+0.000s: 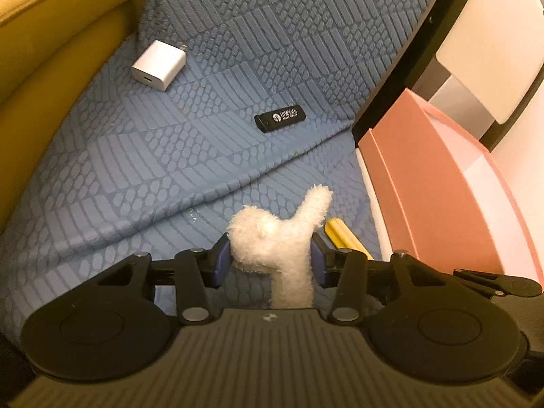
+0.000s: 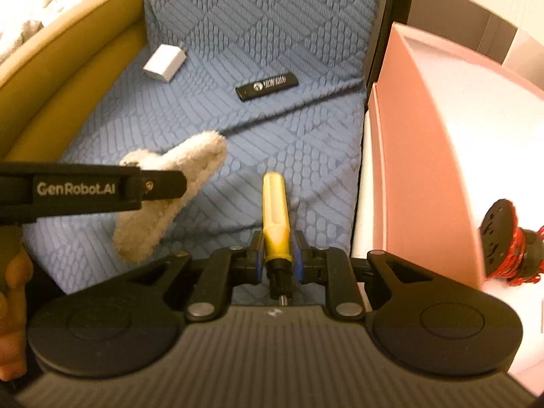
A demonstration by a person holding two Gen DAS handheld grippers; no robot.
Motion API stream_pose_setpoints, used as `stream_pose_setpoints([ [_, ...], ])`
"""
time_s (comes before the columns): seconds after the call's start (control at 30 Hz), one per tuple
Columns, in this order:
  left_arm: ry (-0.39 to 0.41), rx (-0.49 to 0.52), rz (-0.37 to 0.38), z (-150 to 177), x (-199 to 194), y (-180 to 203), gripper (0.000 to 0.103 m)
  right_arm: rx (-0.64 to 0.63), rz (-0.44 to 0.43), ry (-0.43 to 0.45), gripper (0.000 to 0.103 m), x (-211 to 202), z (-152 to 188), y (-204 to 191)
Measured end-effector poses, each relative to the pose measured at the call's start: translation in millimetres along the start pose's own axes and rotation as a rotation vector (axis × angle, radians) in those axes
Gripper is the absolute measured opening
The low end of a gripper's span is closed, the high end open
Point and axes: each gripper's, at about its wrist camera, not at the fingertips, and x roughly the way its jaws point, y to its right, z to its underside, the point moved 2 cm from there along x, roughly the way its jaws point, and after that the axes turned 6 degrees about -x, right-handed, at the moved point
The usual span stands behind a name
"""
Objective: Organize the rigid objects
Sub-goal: 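Carry the fluffy toy with the left tool while the right tool carries the screwdriver into the pink box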
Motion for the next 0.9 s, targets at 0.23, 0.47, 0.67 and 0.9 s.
stream_pose_setpoints([
  [0.23, 0.035, -0.044, 0.019, -3.8, -32.3, 3.9, 0.052, 0.007, 0.006, 0.032, 0.021, -30.7, -6.2, 0.9],
  [0.47, 0.060, -0.066, 0.064, -11.4, -60.8, 24.7, 0.052, 0.021, 0.029, 0.067, 0.020, -65.4, -16.1, 8.2],
  [0.67, 0.073, -0.073, 0.096, -18.5, -73.6, 47.5, 0.052, 0.035, 0.046, 0.088, 0.020, -87.4, -24.0, 20.0],
  [0.9, 0.091, -0.051, 0.122, -28.9, -91.1, 83.9, 0.052, 0.038, 0.066, 0.138, 0.019, -118.6, -39.3, 34.1],
])
